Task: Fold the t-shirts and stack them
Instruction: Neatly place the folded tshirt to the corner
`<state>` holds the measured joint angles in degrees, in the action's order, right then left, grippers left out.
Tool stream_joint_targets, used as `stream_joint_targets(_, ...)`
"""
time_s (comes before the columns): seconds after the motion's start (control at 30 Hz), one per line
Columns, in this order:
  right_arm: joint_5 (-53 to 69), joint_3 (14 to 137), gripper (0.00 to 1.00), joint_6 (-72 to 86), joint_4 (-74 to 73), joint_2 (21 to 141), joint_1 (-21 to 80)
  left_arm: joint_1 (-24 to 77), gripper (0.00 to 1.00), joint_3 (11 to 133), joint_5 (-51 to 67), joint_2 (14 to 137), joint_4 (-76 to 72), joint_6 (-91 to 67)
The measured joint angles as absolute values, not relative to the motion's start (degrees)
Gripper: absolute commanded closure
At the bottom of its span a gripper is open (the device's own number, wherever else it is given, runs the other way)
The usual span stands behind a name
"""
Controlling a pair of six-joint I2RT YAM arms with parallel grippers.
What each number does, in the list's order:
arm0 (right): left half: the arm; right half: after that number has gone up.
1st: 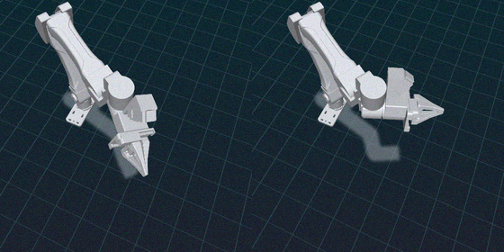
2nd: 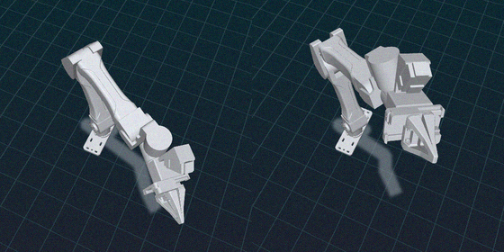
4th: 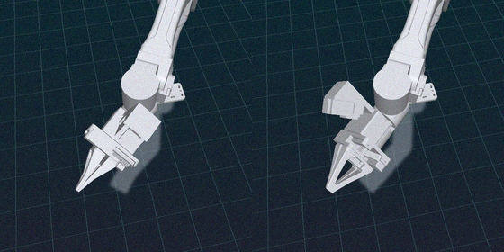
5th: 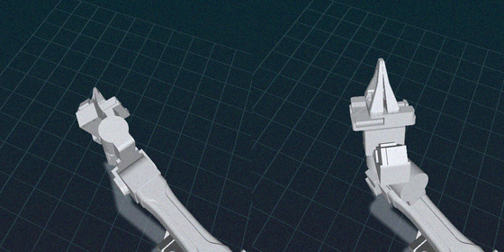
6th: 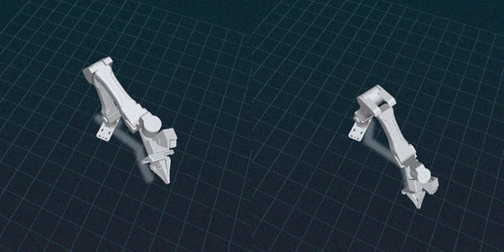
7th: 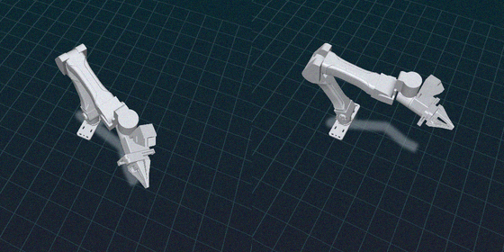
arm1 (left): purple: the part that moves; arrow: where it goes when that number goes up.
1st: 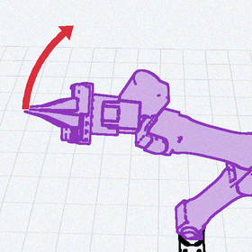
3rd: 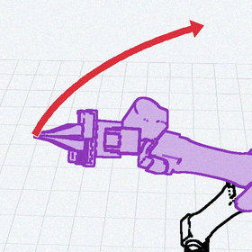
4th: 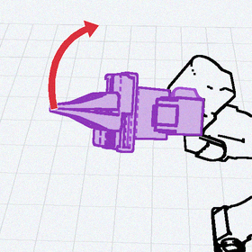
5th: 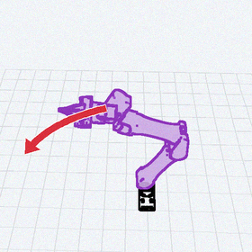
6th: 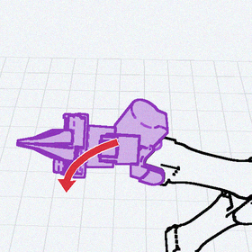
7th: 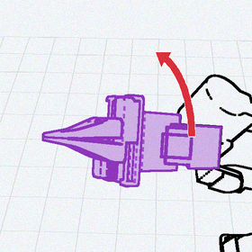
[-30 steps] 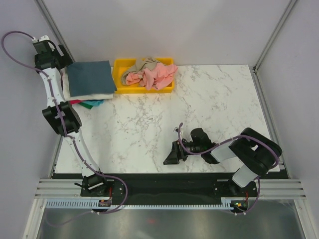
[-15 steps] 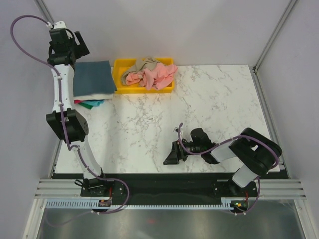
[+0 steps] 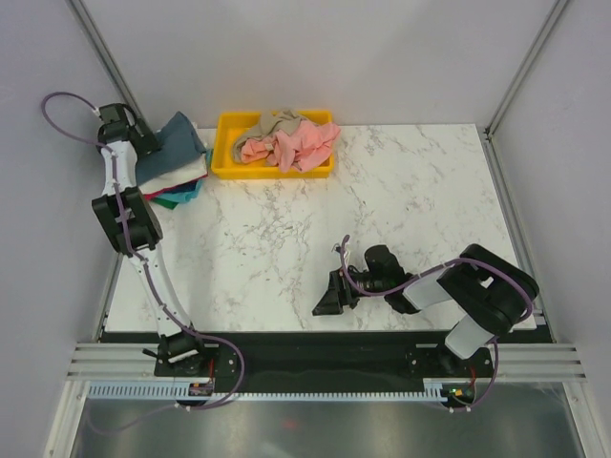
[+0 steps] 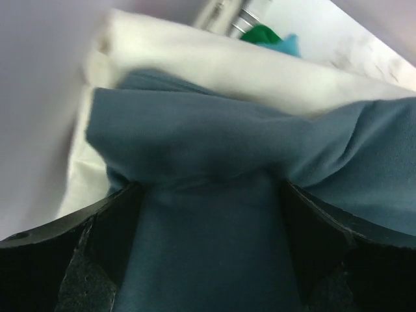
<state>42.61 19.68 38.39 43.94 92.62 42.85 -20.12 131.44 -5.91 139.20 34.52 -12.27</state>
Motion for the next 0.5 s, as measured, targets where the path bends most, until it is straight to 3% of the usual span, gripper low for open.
stream_joint_targets(0.27, 42.81, 20.16, 0.19, 38.39, 43.92, 93.1, 42.85, -23.99, 0.09, 136.22, -0.54, 141.95, 35.24, -14.55)
stream_joint_targets(0.5, 42.98, 20.36, 0.19, 38.39, 43.94, 93.34, 42.85, -23.99, 0.05, 136.44, 1.74, 141.36, 35.75, -15.84)
